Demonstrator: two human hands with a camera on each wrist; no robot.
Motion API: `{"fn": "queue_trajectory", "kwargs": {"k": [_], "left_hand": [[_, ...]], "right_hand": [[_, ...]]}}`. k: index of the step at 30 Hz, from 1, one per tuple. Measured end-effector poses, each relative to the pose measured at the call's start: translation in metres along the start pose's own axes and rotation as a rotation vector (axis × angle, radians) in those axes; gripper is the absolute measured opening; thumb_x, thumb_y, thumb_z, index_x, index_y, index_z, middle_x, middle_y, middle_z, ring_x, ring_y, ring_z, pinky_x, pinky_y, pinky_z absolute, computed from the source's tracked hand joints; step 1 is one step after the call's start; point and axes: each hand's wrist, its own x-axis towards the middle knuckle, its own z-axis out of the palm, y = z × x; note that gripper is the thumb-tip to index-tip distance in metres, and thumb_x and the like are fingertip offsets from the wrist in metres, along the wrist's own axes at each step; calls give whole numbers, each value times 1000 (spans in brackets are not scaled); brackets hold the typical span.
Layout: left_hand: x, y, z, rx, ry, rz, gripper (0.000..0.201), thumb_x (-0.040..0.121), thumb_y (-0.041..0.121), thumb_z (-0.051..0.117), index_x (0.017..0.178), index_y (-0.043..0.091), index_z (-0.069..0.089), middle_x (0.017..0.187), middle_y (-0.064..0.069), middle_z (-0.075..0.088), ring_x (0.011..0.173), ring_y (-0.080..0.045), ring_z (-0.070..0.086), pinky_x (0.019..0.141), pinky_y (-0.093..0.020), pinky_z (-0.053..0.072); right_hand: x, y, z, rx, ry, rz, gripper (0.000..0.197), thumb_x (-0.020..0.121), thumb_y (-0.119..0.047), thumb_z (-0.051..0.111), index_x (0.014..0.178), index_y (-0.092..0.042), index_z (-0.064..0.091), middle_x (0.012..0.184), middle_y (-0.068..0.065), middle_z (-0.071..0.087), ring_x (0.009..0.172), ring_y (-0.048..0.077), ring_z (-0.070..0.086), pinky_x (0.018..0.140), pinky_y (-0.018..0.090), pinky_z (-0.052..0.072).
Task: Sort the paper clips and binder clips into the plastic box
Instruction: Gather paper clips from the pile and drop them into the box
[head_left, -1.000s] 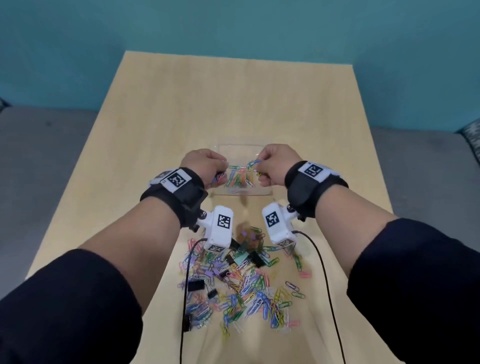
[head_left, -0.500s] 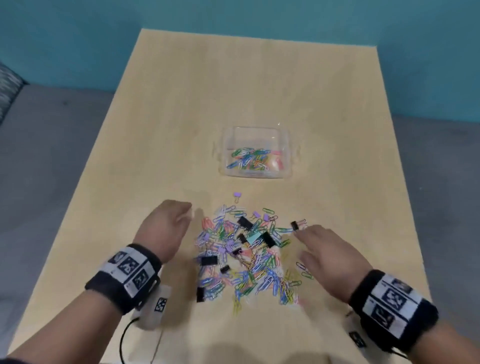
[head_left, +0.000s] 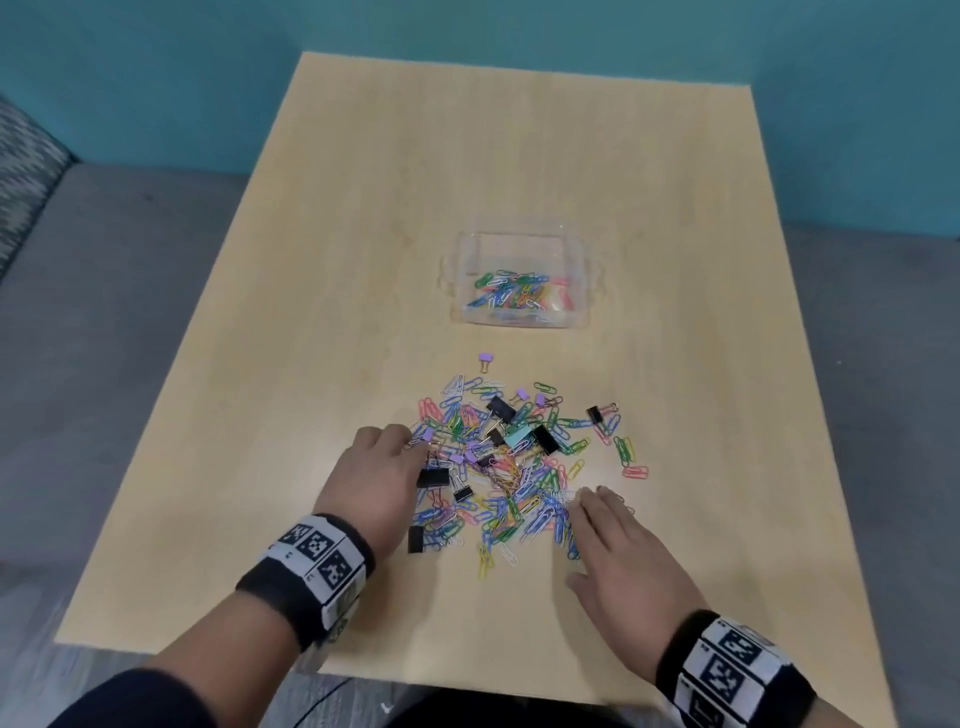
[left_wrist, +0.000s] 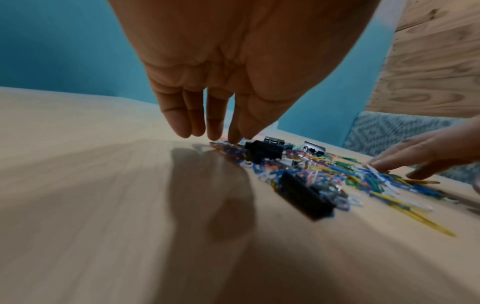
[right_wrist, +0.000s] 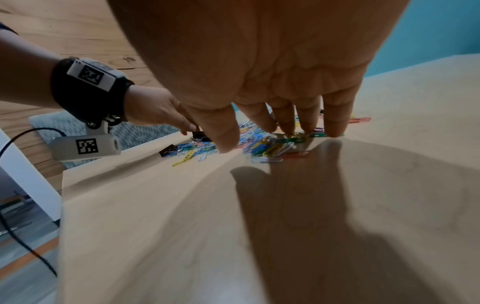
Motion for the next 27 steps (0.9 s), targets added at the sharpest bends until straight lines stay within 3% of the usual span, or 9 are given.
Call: {"fn": "queue_trajectory", "kwargs": {"k": [3, 7, 11, 15, 18, 21, 24, 27], "left_hand": [[-10, -7, 1, 0, -9, -53, 33, 74, 5, 60, 104, 16, 65, 104, -9, 60, 85, -35, 51, 69, -42, 52], [-12, -11, 1, 17, -21, -38, 48, 76, 10, 63, 120, 27, 58, 109, -9, 56, 87, -34, 50, 69, -39, 51], [-17, -8, -4, 55, 19, -38, 45, 74, 10, 65, 118, 20, 59, 112, -12, 58, 90, -36, 52, 68, -41, 52], [-35, 8, 6, 112, -10, 174, 51, 72, 16, 55, 123, 17, 55, 124, -11, 57, 98, -35, 54, 71, -40, 53], [-41, 0, 13, 117, -33, 122, 53, 76, 21, 39, 126, 15, 55, 129, -13, 55, 100, -37, 53, 74, -41, 53], [-48, -4, 11, 96, 55, 55, 45, 79, 19, 48, 122, 10, 57, 126, -16, 55, 99, -37, 51, 74, -42, 53], [-70, 8, 20, 74, 111, 184, 37, 76, 15, 53, 112, 10, 59, 112, -12, 59, 88, -34, 53, 68, -42, 53], [-97, 15, 33, 74, 14, 263, 40, 75, 21, 54, 113, 12, 58, 119, -8, 57, 94, -29, 55, 72, -39, 54]], "right_hand": [[-6, -3, 6, -10, 14, 9, 69, 80, -39, 45, 139, -3, 42, 145, 16, 41, 137, 35, 34, 106, 45, 37], [-12, -1, 9, -30, 66, 5, 73, 75, -38, 59, 137, -4, 45, 145, 16, 43, 135, 36, 37, 105, 42, 29], [-16, 2, 10, -25, 72, 26, 76, 73, -36, 69, 137, -5, 43, 145, 17, 42, 136, 37, 35, 102, 47, 42], [-17, -7, 5, -39, 105, -29, 82, 68, -36, 75, 138, -8, 43, 146, 14, 40, 134, 37, 38, 98, 47, 46], [-16, -13, 6, -79, 81, -85, 85, 64, -41, 77, 137, -9, 45, 145, 13, 43, 131, 36, 42, 94, 46, 49], [-17, -13, 9, -86, 66, -53, 87, 62, -40, 79, 136, -9, 46, 145, 14, 43, 131, 36, 44, 92, 47, 50], [-18, -16, 6, -84, 83, -49, 85, 64, -37, 79, 136, -8, 46, 145, 15, 42, 132, 36, 41, 96, 48, 47], [-16, -24, 3, -114, 90, -140, 81, 67, -37, 76, 136, -8, 45, 146, 16, 41, 133, 37, 39, 99, 48, 43]]}}
